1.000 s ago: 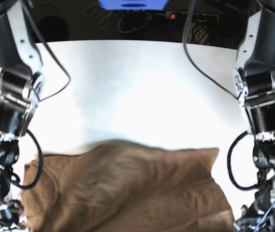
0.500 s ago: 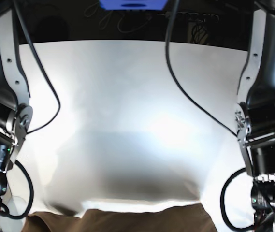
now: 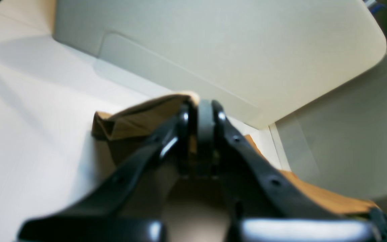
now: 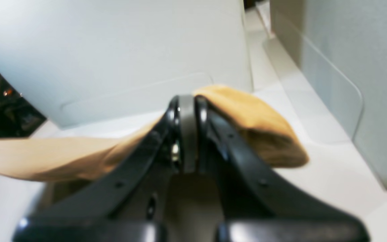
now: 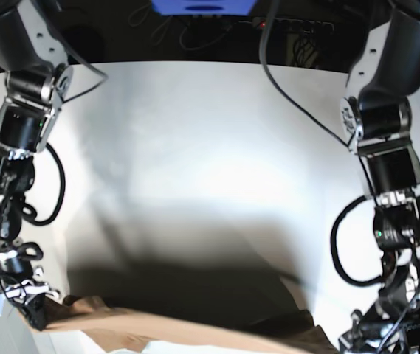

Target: Layout the t-shirt on the table in an organized manner, then fold the t-shirt properly

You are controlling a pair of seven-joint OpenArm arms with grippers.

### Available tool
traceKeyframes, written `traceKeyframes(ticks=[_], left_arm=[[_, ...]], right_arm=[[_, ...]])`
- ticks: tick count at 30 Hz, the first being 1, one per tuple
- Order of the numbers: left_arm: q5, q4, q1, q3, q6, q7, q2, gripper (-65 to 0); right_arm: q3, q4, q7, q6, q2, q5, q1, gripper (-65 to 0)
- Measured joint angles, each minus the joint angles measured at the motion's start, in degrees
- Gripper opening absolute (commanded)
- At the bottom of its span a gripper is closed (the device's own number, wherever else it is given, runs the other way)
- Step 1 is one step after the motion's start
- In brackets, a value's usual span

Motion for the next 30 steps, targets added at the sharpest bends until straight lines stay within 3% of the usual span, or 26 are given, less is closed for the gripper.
traceKeyframes(ticks=[7, 12, 17, 21, 28, 30], left_arm=[[-4.7, 3.5, 19.1, -7.1, 0.3, 3.0, -1.0, -64.9], [-7.5, 4.1, 27.3, -8.3, -0.2, 1.8, -2.0, -64.9], [-7.0, 3.0, 34.7, -8.3, 0.4, 2.2, -3.0, -64.8], [-7.7, 3.6, 36.1, -8.3, 0.2, 2.0, -3.3, -64.6], [-12.2, 4.0, 42.2, -12.2, -0.1, 2.4, -3.7, -64.5], [-15.1, 4.0, 43.0, -11.7, -0.4, 2.4, -4.9, -64.5]], right_arm=[[-0.3, 15.7, -0.5, 0.4, -3.8, -0.1, -20.0, -65.0], [-0.6, 20.9, 0.0, 0.7, -6.1, 0.1, -30.4, -65.0], [-2.0, 20.8, -0.2, 0.2, -6.3, -0.1, -37.8, -65.0], [-2.7, 21.9, -0.1, 0.4, -6.3, -0.1, -42.2, -65.0], [-2.4, 22.4, 0.0, 0.4, -6.2, 0.0, -47.8, -65.0], [-2.4, 22.4, 0.1, 0.4, -6.2, 0.1, -48.4, -60.2]])
